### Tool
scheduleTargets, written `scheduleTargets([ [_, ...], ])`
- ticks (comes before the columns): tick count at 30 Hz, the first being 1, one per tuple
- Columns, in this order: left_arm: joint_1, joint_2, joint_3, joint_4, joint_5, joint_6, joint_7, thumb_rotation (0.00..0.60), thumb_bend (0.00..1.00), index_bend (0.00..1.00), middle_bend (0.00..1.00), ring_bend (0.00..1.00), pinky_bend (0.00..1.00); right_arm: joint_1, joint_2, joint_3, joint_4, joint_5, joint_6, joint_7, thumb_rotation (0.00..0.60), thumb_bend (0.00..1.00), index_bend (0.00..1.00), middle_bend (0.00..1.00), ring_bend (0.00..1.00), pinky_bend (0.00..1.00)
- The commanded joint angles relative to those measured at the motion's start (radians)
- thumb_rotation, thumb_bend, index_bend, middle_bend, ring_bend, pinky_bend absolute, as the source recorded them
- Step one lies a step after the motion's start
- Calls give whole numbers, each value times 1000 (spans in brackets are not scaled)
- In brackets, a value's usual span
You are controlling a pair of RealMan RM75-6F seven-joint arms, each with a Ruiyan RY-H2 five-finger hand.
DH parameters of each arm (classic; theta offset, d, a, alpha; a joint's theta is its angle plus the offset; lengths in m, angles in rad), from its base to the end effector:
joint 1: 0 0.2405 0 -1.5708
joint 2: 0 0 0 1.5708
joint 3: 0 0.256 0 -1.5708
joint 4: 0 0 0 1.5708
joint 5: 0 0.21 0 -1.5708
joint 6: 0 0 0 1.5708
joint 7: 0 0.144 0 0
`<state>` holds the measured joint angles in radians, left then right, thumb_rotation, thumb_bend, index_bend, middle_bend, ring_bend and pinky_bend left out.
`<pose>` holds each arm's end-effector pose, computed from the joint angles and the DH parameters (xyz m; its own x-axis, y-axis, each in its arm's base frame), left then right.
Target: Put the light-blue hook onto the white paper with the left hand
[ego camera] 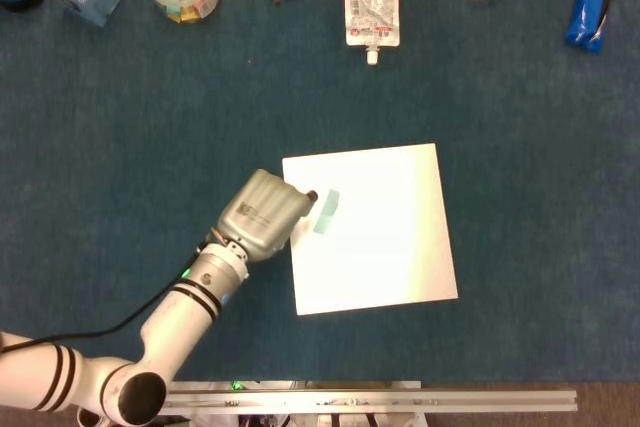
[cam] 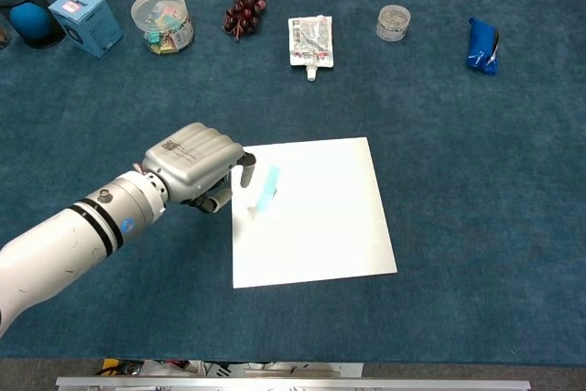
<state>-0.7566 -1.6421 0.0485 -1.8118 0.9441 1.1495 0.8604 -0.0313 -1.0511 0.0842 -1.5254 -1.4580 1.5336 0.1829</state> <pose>-0.1150 0.2361 -0.0621 0.6612 0.3290 0.6742 0.7195 -0.5323 -0.4460 -0.3497 -0.1496 0.2055 0.3709 0.0559 0.9270 -0.9228 0.1344 0.3612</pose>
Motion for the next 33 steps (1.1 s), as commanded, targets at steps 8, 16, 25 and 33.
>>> scheduleTargets([
  [8,16,11,7,0,21,-5,-16,596,434,428,929,968,1000,5,2,0,-6,-2,-3,-6,600,352,233,372,308,303],
  [16,66,84,3,-12,71,30,-122,597,434,417,842,856,929,3,4,2,-4,10,-5,-8,600,351,233,372,308,303],
  [25,196,236,9,15,214,152,-377,595,430,354,610,574,695,15,5,9,-16,29,-26,-41,600,344,233,372,308,303],
  [33,350,306,13,146,386,347,-649,599,430,204,348,324,451,19,-7,20,-35,47,-18,-106,600,277,233,371,292,303],
])
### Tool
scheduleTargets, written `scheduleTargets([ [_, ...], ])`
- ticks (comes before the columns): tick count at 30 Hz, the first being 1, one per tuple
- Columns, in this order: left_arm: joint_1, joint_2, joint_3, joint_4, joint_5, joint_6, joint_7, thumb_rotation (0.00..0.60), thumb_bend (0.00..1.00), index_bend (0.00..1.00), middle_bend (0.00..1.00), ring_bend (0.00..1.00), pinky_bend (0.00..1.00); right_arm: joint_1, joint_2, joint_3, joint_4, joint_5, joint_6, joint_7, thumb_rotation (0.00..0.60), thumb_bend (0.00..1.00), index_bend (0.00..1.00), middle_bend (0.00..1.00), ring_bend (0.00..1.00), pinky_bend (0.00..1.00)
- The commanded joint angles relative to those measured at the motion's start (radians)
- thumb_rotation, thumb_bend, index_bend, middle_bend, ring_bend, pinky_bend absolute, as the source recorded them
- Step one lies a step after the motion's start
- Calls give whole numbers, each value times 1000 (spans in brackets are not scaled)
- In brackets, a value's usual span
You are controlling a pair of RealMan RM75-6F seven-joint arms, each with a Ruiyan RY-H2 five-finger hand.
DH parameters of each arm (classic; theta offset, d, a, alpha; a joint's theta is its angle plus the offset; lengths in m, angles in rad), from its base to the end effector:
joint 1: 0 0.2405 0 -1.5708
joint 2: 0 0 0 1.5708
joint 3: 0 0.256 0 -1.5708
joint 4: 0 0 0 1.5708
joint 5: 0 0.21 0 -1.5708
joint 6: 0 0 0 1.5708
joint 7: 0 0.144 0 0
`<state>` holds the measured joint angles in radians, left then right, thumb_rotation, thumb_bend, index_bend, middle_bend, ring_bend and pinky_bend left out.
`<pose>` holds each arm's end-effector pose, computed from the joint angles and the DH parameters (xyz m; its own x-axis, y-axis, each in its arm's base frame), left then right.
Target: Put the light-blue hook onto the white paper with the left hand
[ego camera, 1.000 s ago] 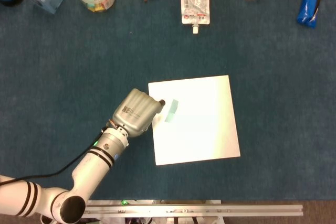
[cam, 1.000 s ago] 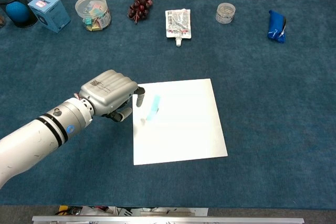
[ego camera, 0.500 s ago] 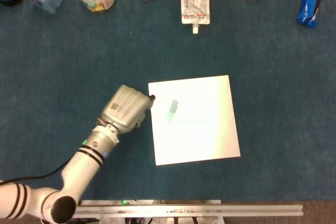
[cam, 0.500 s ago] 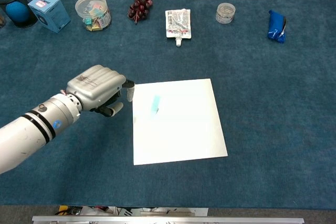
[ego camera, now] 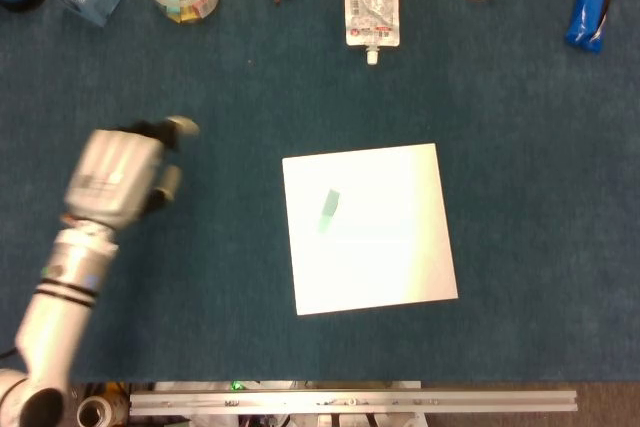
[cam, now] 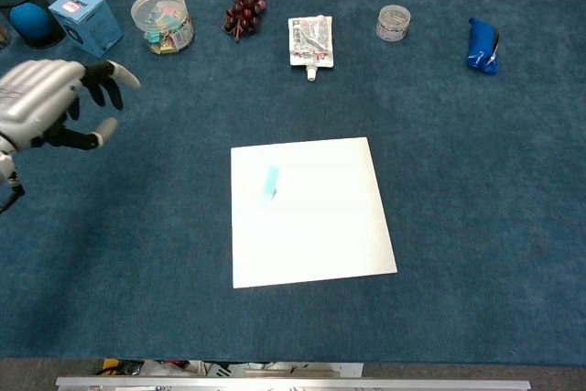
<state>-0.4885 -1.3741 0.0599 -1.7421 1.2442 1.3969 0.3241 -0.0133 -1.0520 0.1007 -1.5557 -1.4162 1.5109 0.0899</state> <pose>-0.2122 0.2484 0.0494 0.3855 0.1515 0.9102 0.9123 -0.2104 -0.3513 -0.3471 -0.1586 0.2039 0.4221 0.0496 0.9052 -0.8977 0.1623 0.4097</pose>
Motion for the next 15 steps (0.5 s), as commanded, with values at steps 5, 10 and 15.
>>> scheduleTargets([
  [5,153,52,14,162,172,177,-241,600,430,205,329,311,402,-1,-14,5,-16,14,8,-30,600,270,233,368,277,302],
  [10,213,59,18,200,202,227,-276,600,430,209,328,309,388,-7,-14,5,-23,17,14,-31,600,270,233,368,277,302],
  [15,260,71,21,194,182,229,-240,600,430,216,327,309,379,-8,-7,3,-29,14,14,-32,600,271,233,368,277,302],
])
